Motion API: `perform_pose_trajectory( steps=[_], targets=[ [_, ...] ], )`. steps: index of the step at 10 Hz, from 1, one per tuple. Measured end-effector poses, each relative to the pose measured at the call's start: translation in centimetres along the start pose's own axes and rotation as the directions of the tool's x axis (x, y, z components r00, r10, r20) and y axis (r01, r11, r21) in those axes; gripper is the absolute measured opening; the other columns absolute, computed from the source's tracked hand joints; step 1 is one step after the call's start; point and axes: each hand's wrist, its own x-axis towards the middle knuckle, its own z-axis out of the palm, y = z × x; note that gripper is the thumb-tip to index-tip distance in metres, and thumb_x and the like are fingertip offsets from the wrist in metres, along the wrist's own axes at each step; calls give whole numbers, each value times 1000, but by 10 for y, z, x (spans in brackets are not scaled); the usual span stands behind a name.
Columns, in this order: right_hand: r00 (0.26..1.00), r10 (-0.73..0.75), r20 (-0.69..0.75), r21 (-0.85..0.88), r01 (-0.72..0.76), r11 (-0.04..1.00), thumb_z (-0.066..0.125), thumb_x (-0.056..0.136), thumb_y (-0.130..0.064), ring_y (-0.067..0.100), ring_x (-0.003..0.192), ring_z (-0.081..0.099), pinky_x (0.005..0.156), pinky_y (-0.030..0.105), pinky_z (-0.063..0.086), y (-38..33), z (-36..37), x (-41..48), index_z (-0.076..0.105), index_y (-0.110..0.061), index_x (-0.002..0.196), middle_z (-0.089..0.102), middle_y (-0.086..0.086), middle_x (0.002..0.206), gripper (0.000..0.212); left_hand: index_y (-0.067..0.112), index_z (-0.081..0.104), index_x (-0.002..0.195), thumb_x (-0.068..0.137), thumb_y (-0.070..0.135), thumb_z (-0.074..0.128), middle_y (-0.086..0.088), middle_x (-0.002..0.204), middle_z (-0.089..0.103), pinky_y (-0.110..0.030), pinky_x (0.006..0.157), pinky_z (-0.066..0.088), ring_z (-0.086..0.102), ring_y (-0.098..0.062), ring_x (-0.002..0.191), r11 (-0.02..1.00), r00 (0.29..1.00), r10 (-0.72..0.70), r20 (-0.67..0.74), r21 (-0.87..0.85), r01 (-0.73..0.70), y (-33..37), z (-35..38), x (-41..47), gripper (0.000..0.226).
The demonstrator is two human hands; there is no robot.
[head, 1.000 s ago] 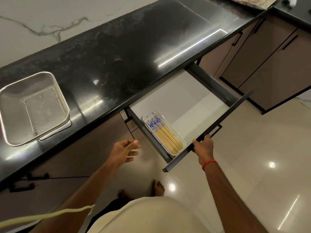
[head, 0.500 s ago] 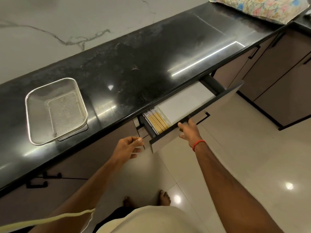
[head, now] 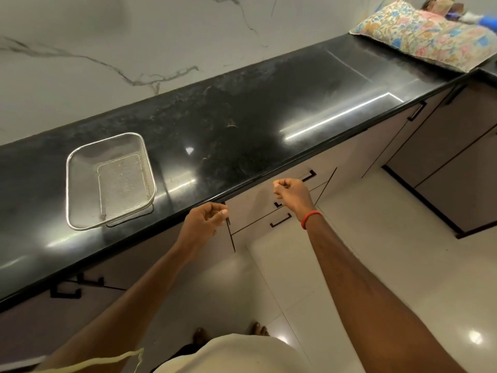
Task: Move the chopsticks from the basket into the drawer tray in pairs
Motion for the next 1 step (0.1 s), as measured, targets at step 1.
perform_pose_trajectory(
  steps=[1],
  targets=[
    [987, -157, -19, -130, 153, 980, 60, 97, -26, 22, 95, 67, 88, 36, 55, -20, 0, 0, 71, -11, 103, 73, 8, 98, 19, 13, 73, 109, 96, 22, 68, 4, 79, 67, -25, 69, 49, 62, -9, 71, 997, 994, 71, -80, 41, -68, 5, -8, 2, 16]
  ],
)
